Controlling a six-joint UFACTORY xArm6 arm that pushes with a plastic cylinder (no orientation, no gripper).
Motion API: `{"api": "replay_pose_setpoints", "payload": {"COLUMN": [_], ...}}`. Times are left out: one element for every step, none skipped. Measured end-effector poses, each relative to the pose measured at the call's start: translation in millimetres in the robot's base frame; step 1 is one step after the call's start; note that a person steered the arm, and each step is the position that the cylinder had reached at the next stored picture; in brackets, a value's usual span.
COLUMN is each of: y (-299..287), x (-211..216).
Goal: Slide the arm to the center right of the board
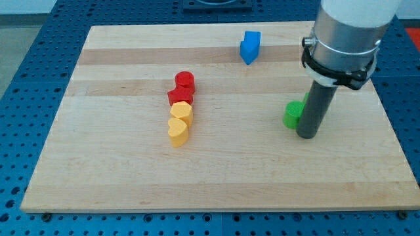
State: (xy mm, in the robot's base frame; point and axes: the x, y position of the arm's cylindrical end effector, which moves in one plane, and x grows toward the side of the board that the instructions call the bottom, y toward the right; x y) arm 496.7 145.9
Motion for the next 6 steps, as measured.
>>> {"api": "replay_pose_setpoints", "payload": {"y": [0.0, 0.0, 0.0, 0.6, 34.1, 87.9], "x": [-12.4, -20.4, -12.5, 2.3, 2.7, 0.3]}}
